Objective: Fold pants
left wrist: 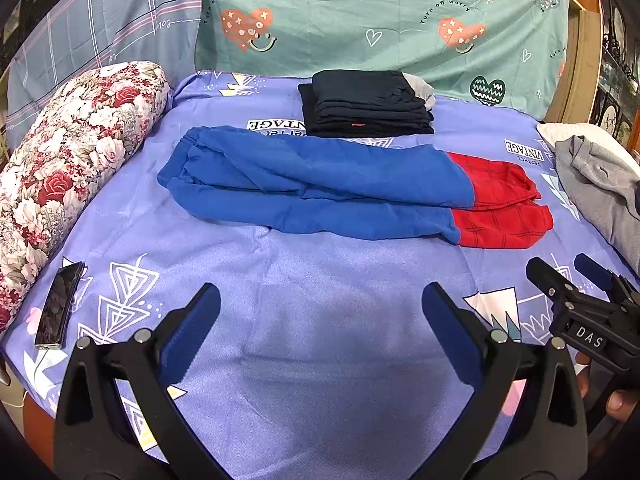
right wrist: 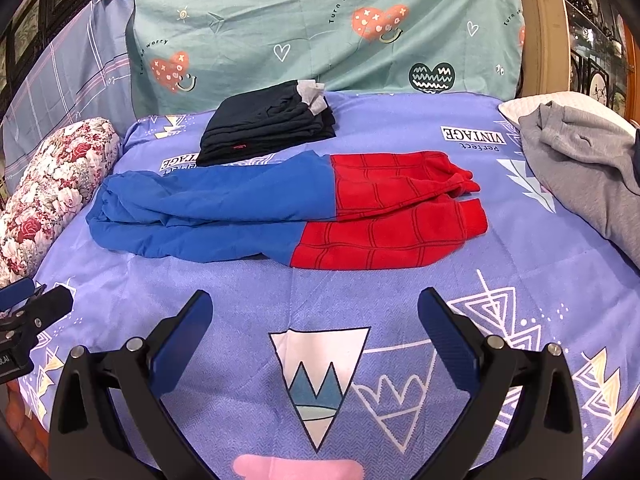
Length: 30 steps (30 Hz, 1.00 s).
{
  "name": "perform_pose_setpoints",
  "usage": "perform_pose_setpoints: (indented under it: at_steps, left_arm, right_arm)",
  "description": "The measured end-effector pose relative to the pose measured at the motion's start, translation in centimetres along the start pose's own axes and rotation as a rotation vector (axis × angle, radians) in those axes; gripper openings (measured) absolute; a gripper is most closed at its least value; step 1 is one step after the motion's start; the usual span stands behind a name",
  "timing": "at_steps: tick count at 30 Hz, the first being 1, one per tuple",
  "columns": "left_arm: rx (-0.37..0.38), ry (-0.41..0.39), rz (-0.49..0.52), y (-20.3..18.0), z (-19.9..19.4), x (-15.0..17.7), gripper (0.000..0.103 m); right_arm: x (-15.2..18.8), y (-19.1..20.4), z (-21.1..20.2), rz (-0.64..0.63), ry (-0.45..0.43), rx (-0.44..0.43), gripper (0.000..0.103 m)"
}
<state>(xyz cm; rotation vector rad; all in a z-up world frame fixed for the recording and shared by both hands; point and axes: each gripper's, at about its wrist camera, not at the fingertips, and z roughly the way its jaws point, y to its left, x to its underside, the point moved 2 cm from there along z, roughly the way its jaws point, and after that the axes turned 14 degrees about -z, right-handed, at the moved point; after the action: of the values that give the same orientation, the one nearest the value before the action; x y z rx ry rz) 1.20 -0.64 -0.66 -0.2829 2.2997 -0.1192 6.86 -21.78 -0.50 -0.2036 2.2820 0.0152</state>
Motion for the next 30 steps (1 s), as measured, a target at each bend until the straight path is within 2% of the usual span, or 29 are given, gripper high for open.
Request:
perform_pose_setpoints:
  at_steps: [14, 18, 30]
  left_arm:
    - [0.001, 0.000, 0.007, -0.53, 0.23, -0.25, 0.101]
    - [0.002, 0.000, 0.006, -0.56, 0.25, -0.28, 0.101]
    - [0.004, 0.009, 0.002, -0.13, 0.85, -0.05, 0.101]
  right_arm:
    - [-0.10, -0.32, 0.02, -0.004, 0.012, 0.005, 0.102]
    - [-0.10, -0.26, 0.14, -0.016, 0.046, 0.011, 0.102]
    - [0.07, -0.03, 0.77, -0.002, 0.036, 0.003, 0.102]
